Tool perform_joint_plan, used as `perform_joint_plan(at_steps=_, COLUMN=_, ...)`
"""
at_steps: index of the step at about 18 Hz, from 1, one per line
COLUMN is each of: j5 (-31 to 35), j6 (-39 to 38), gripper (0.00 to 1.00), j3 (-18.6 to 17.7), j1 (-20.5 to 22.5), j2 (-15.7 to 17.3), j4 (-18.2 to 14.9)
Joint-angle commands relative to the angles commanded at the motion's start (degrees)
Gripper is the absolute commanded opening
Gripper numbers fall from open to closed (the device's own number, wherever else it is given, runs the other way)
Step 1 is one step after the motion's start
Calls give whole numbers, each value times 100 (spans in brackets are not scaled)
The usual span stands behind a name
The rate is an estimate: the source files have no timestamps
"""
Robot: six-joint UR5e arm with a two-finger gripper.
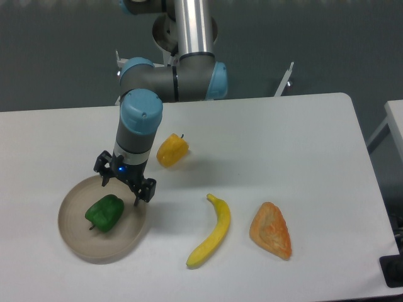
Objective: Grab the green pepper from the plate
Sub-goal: 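Lower the open gripper around the green pepper on the plate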
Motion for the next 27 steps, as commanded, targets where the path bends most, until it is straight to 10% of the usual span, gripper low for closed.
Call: perform_joint_plan(at_steps=27, j5=44, j6=-132, gripper=100, j3=158, j1=-316, j2=-440, j4=299)
